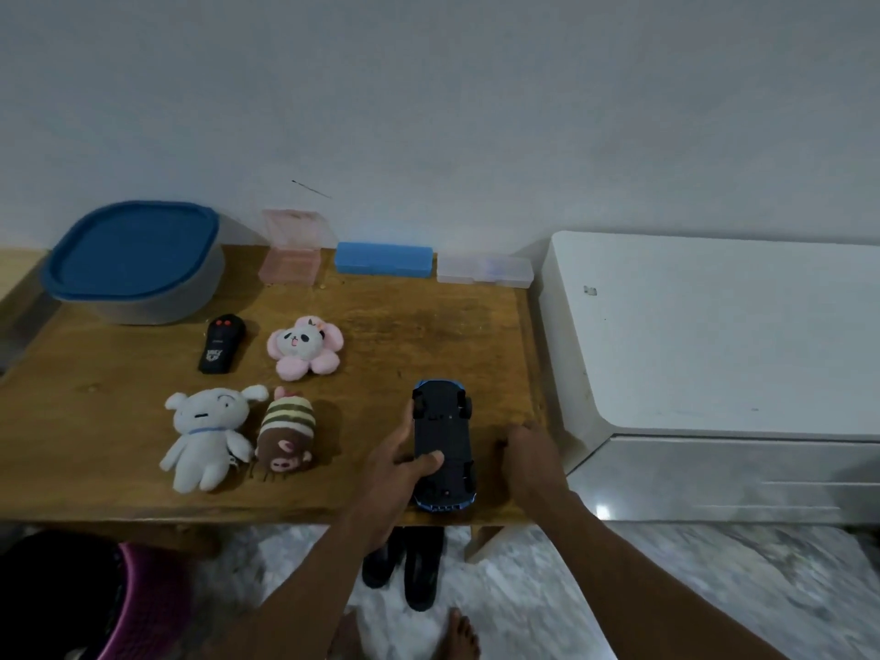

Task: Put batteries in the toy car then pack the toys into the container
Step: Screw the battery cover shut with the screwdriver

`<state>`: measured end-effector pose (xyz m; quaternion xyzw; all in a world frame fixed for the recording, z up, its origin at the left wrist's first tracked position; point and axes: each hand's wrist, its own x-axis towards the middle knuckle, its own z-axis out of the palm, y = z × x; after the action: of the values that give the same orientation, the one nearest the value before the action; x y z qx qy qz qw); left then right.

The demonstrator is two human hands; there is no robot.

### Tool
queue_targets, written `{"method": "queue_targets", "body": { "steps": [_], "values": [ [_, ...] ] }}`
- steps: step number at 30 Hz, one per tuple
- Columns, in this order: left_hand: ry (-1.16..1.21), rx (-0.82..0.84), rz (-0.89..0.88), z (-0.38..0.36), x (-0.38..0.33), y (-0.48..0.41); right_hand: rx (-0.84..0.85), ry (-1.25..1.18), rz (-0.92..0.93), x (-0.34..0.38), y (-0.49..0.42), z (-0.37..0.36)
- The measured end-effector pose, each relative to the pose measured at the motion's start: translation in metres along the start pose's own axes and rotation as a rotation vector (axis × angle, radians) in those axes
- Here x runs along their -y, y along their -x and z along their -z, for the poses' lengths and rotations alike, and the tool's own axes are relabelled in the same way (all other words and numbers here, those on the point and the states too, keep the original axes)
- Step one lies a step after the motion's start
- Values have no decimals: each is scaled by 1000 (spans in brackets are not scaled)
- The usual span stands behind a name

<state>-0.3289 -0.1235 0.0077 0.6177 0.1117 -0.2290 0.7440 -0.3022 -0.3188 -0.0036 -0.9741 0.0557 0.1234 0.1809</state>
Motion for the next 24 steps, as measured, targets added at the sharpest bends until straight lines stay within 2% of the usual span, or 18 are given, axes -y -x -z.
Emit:
{"method": "queue_targets", "body": {
  "steps": [7, 10, 13, 16, 20, 24],
  "values": [
    [-19, 23, -2, 2, -13, -6, -21, -210, -153, 15, -1, 17],
    [-3, 31, 5, 5, -23, -10, -146, -422, -160, 33, -9, 46],
    [-4, 31, -26, 5, -26, -8, -234, -715, -109, 41, -9, 66],
    [-6, 28, -60, 5, -30, -7, -206, -908, -25, 50, 0, 82],
    [-38, 17, -64, 1, -38, -13, -220, -965, 36, 58, 4, 88],
    [-64, 24, -82, -9, -55, -18, -320, -963, 112, 67, -1, 97]
  ]
}}
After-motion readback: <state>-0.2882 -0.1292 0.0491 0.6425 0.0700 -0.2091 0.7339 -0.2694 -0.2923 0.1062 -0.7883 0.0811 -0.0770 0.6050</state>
